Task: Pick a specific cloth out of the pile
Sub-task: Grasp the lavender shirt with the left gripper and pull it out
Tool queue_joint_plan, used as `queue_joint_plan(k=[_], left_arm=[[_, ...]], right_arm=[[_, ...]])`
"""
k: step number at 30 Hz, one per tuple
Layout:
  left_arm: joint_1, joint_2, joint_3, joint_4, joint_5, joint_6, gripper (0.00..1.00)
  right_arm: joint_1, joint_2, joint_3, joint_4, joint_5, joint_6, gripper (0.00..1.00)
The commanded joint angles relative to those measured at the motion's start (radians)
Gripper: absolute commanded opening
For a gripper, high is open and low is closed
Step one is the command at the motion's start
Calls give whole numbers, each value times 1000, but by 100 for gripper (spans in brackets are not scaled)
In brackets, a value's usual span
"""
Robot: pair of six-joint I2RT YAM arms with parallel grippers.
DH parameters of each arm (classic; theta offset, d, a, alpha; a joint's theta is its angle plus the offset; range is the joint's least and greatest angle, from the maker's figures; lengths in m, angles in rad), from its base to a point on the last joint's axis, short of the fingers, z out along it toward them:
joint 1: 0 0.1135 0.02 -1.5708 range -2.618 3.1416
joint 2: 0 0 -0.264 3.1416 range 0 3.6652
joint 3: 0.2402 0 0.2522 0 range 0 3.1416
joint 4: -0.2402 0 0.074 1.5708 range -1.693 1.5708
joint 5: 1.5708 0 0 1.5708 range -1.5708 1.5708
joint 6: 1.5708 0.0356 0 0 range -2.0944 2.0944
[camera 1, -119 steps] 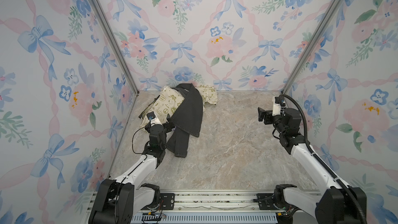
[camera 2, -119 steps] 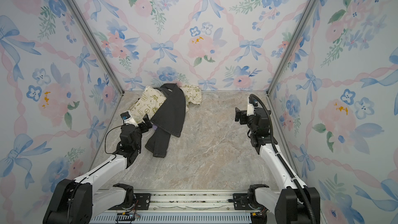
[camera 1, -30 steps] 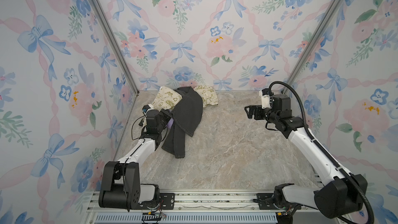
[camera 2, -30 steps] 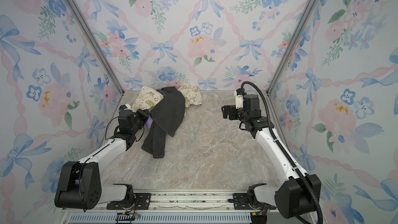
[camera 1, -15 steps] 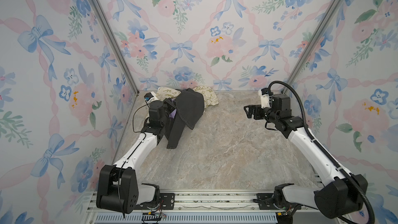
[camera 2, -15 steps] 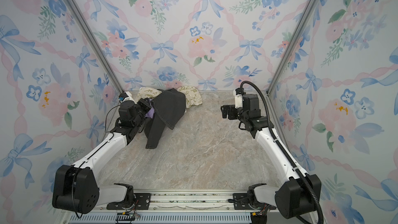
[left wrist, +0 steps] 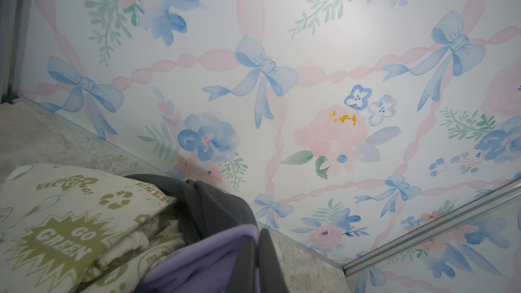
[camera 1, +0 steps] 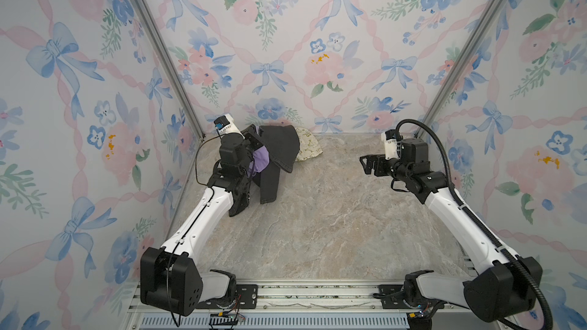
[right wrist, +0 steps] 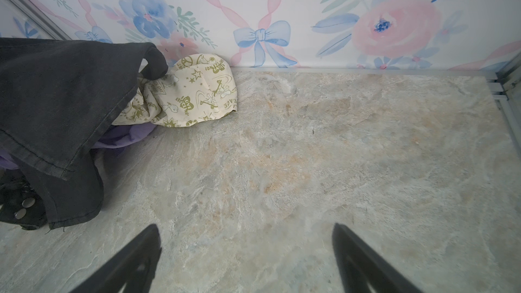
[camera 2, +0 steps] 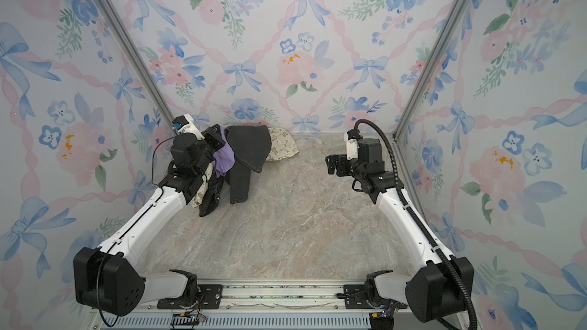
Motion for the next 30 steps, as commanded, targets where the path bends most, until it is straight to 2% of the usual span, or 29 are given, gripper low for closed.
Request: queue_joint_plan(k=[1,11,17,22,26,27,29,30], left_arm=[[-17,-11,109,141,-30,79,0],[-72,49,292,80,-10,171,0],[-136,91,323,49,37,229,0],[-193,155,322,21,150,256,0],[-228,229,322,-74,273,269,0],[-239,248,319,-111,302,283,2],[-264,276,316,-184,322,309,26],[-279,283,313,-216,310,322,35]], right_arm=[[14,8,44,-4,-9,-9,97],[23,29,59,-5,-12,-7,97],[32,38,61,-14,-12,-1,97],[39,36,53,-13,-12,5,97],[39,37,57,-9,-9,18,97],[39,36,58,-9,-5,22,97],[39,33,59,-9,4,28,97],[39,31,58,-11,9,29,97]])
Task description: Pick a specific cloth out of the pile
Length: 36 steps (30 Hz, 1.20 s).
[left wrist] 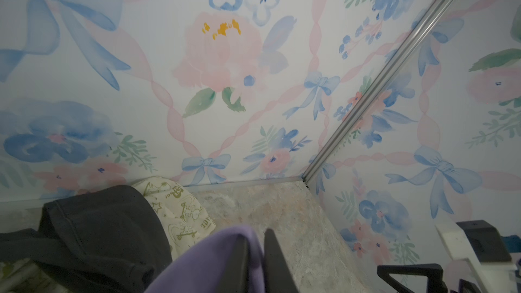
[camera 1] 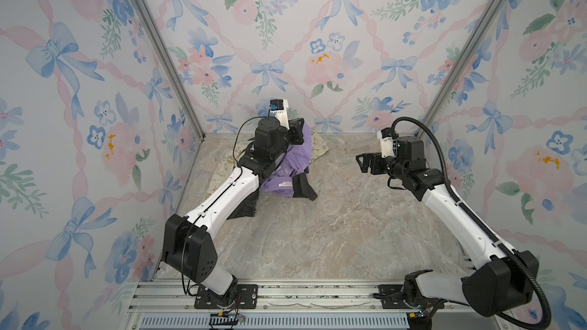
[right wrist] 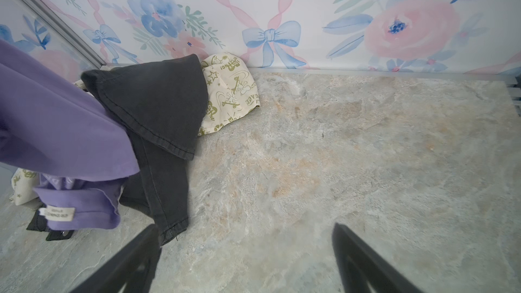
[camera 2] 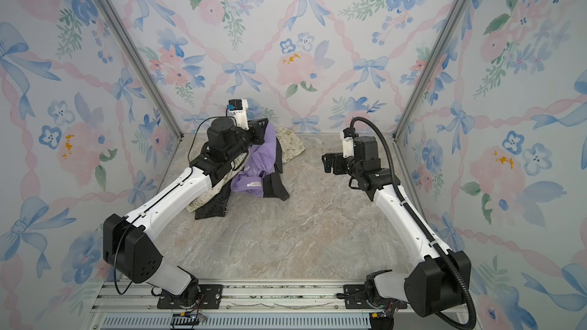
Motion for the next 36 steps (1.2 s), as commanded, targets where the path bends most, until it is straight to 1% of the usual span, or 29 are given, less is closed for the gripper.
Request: queue_joint_plan(k=[1,3,5,6,7,9,15,18,23,26,29,32,36], left_arm=[[-40,21,15,-120,57,68,46],[-51,0,-11,-130,15,66,67],[-52,-32,-29,-130,-55,30,82],[-52,-48,-34,-128,-84,23,88],[-52,-66,-43,-130,-109,20,91],[-50,-98,-72,-130,-148,6,95],[-50,-194,-240,-163,-192,-43,94],[-50,-245,-341,-202,-224,-118,92],[-52,-283,-498,-202,-230,-223,87],[-50,-271,-541,-201,-245,-267,86],[-47,-226,-544,-200,-230,-302,85],[-43,-168,-534,-200,-200,-328,80],[-32,-84,-513,-199,-152,-352,72]], right_arm=[[12,-5,25,-11,15,20,97],[11,-11,21,-13,30,22,97],[11,-15,17,-11,38,22,97],[12,-15,15,-8,42,24,97],[11,-14,14,-5,42,28,97],[12,-9,13,2,42,37,97],[16,11,19,25,32,77,97],[24,16,24,24,35,78,97],[39,22,24,25,45,82,97],[54,29,29,26,50,84,97],[72,40,39,23,55,87,97],[91,49,44,20,62,87,97],[110,53,47,15,72,87,97]])
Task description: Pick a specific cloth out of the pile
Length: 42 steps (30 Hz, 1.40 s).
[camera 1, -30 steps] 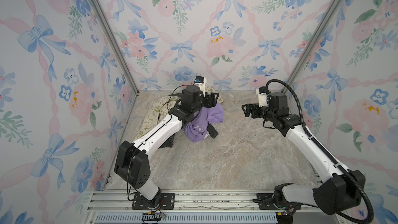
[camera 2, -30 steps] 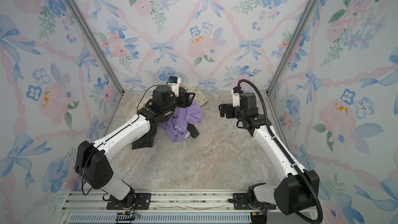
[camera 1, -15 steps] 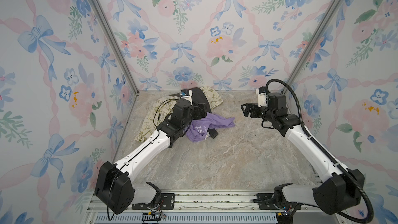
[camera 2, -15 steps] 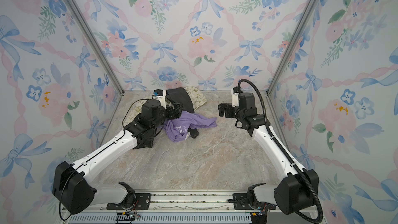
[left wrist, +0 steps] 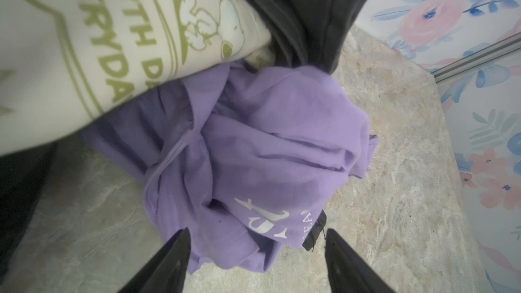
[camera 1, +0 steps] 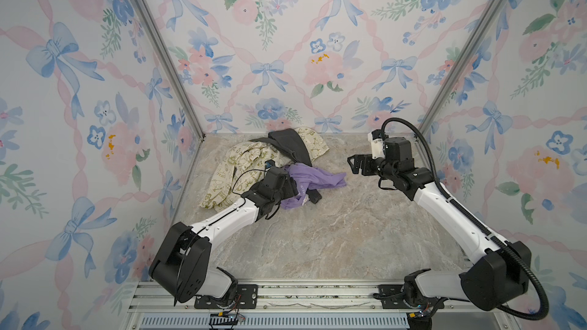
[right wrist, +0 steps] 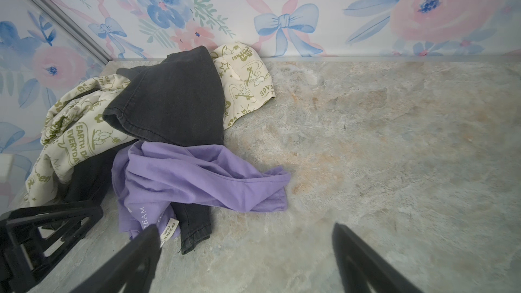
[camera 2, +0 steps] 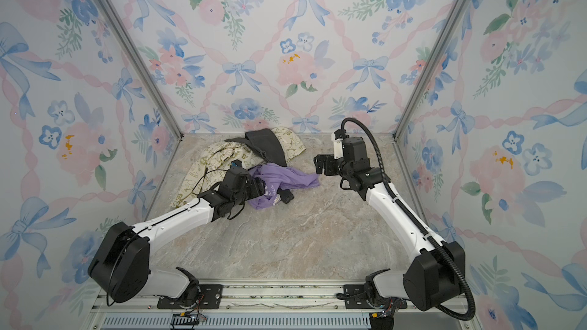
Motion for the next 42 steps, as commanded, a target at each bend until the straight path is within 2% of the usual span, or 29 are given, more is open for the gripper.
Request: queue_joint_plan(k=[1,3,9,11,14,19,34,42], left_arm=[[14,61,36,2,55,-42,70],[18,92,43,2,70,-59,69],[25,194,98,4,92,-67,56],[25,223,114,4,106,-67,46],[25,239,134,4,107,-69,26],[24,196,166,8,66,-63,0],[11,-27,231,150,-75,2,0],[10,-123,229,286,-89,44,0]], right_arm=[[20,9,38,-2,23,12,97],[24,9,39,-8,26,9,97],[25,0,36,-19,34,1,97],[25,-1,36,-23,36,-3,97],[24,0,39,-25,38,-8,97],[27,5,48,-35,39,-18,97],[28,34,66,-20,11,-15,97],[30,20,58,-26,10,-22,97]])
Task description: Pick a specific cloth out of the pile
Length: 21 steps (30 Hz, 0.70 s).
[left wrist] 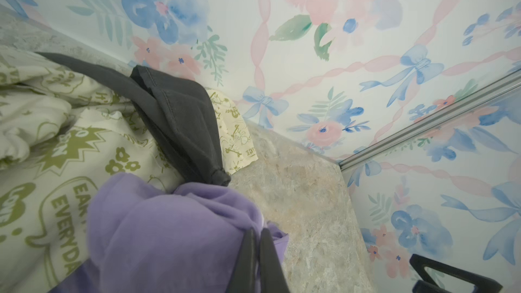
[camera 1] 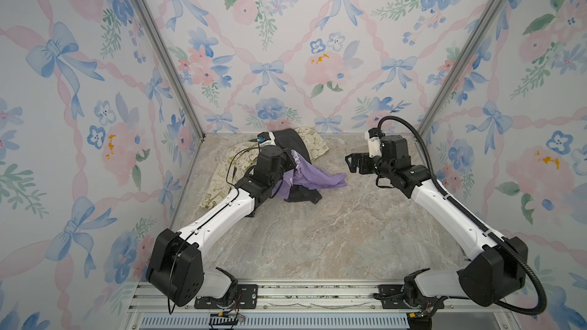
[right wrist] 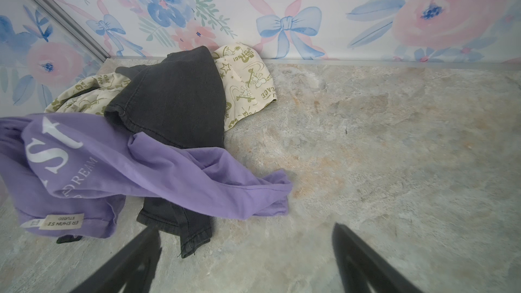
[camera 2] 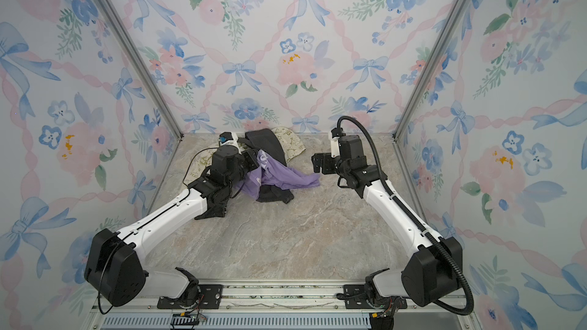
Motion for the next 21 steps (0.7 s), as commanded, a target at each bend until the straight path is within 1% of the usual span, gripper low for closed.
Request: queue_joint_plan(k=[1,8,14,21], left_arm=[[-7,-53,24,130,-13,54,0],[-16,-73,81,201,2,133,0],[-21,-58,154,245,51,173,0],[-30,1,329,248,136,237,0]], right_arm=[[12,-11,22,-11,-14,-14,97],[13,-14,27,-13,-14,-15,97],[15,-14,31,-11,-14,-14,97],[22,-9,46,-8,-9,-14,97]])
